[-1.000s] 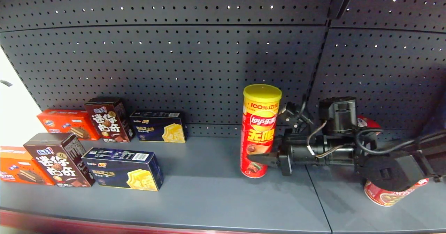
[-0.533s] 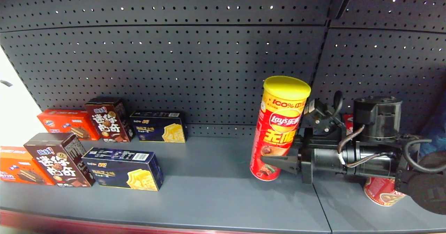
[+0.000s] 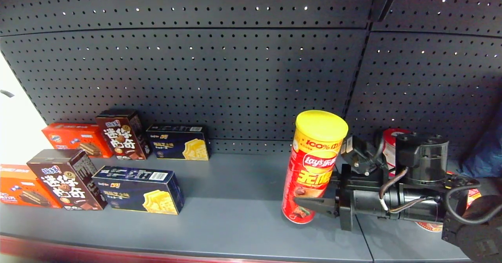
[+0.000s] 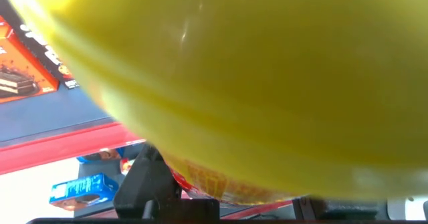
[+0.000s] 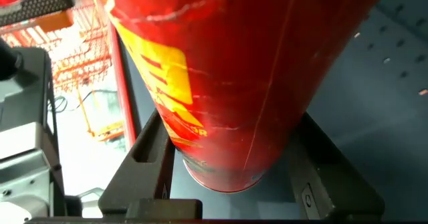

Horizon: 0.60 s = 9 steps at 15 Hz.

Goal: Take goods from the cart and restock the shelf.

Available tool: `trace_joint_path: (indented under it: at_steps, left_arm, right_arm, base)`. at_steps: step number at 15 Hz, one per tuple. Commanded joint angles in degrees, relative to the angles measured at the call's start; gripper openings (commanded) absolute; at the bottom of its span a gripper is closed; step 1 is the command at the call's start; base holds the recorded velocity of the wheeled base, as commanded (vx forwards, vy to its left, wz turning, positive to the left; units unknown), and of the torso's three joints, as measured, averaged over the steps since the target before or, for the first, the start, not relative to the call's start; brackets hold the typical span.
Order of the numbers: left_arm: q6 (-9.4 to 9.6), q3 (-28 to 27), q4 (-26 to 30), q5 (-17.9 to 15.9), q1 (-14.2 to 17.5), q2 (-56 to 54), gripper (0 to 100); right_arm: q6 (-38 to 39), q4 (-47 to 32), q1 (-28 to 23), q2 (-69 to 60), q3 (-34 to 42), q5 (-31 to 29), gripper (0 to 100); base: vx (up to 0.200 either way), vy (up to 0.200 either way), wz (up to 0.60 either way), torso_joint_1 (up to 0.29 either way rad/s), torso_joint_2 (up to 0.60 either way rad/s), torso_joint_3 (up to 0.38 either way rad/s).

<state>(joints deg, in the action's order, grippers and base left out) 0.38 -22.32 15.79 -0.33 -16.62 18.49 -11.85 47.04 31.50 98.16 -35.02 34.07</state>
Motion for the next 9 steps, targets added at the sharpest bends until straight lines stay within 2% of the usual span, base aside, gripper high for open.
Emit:
trace_joint_path:
  at_steps: [1, 6, 9]
  left_arm:
    - [-0.03, 0.17, 0.03, -0.02, 0.00, 0.14, 0]
    - [-0.03, 1.32, 0.03, -0.02, 0.00, 0.05, 0]
    - [-0.03, 1.75, 0.03, -0.02, 0.00, -0.12, 0]
  right_arm:
    - [-0.02, 1.56, 0.23, 1.77, 1.36, 0.03, 0]
    - [-0.02, 8.24, 0.40, 5.64, 3.91, -0.15, 0]
    - [-0.02, 8.59, 0.76, 6.52, 3.82, -0.15, 0]
  base:
    - [0.000, 0.000, 0.00, 0.000, 0.00, 0.000]
    - [0.000, 0.000, 0.00, 0.000, 0.00, 0.000]
    - [0.000, 0.000, 0.00, 0.000, 0.00, 0.000]
